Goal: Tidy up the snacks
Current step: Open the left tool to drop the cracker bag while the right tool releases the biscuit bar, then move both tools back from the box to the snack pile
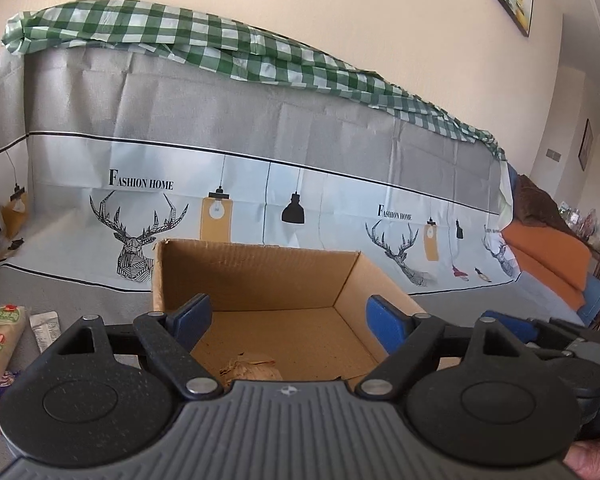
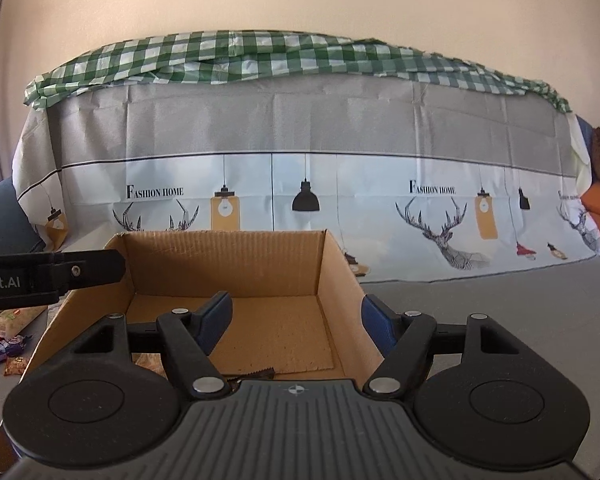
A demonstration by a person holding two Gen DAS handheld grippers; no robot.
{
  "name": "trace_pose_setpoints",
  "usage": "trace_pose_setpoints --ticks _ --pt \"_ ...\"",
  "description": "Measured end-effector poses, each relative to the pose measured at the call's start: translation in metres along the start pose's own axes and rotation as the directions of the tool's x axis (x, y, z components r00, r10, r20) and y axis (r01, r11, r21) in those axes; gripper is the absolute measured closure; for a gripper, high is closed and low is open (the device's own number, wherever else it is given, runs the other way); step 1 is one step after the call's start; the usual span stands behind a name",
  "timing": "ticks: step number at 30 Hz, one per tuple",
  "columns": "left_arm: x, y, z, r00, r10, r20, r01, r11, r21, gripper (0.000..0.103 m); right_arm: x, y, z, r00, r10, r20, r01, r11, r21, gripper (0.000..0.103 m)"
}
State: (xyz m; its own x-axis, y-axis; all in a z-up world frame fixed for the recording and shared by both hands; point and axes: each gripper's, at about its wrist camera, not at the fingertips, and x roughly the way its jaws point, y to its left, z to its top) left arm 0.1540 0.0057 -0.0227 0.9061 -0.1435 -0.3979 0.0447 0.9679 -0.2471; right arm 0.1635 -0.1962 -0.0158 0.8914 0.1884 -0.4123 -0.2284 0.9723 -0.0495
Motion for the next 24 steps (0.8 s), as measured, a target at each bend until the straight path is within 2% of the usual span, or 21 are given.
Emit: trace_pose_setpoints --ticks 4,7,11,13,16,18,21,23,24 --pt "0.0 0.004 0.001 1.0 -0.001 -0.012 0.001 1.0 0.005 0.015 -0.001 0.001 0.0 1.0 0.001 0.018 -0.001 1.0 -0.006 0.029" --pt "-0.001 0.011 0.001 1.0 0.004 -0.025 -0.004 1.0 -0.013 0.015 -0.001 0.002 0.0 1.0 -0.008 0.014 0.008 1.0 0.001 0.026" --pt "-0.007 0.027 0.003 0.999 -0.008 -0.039 0.006 0.998 -0.061 0.016 0.0 0.001 0.002 1.0 0.024 -0.004 -0.023 0.999 0.037 0.025" --pt "-0.014 0.036 0.004 0.999 -0.013 -0.046 0.009 0.997 -0.08 0.022 -0.002 0.003 0.002 0.999 0.033 -0.003 -0.033 0.999 0.038 0.025" --pt "-0.023 0.054 0.005 0.995 -0.052 -0.091 0.042 0.993 -0.108 0.04 -0.004 0.009 0.003 0.999 0.038 -0.001 -0.038 0.999 0.038 0.026" --pt "-0.027 0.068 0.008 0.987 -0.074 -0.145 0.058 0.992 -0.109 0.067 -0.004 0.013 0.003 0.999 0.052 -0.005 -0.051 0.998 0.047 0.031" --pt "-0.035 0.09 0.016 0.973 -0.026 -0.228 0.021 0.999 -0.026 0.071 -0.005 0.02 0.004 0.996 0.088 -0.013 -0.087 0.994 0.06 0.044" --pt "-0.044 0.109 0.018 0.964 0.052 -0.26 -0.038 0.998 0.056 0.071 -0.007 0.026 0.005 0.992 0.127 -0.014 -0.126 0.99 0.07 0.056" --pt "-0.048 0.121 0.016 0.959 0.091 -0.269 -0.074 0.995 0.073 0.071 -0.009 0.03 0.006 0.989 0.147 -0.013 -0.146 0.987 0.074 0.057"
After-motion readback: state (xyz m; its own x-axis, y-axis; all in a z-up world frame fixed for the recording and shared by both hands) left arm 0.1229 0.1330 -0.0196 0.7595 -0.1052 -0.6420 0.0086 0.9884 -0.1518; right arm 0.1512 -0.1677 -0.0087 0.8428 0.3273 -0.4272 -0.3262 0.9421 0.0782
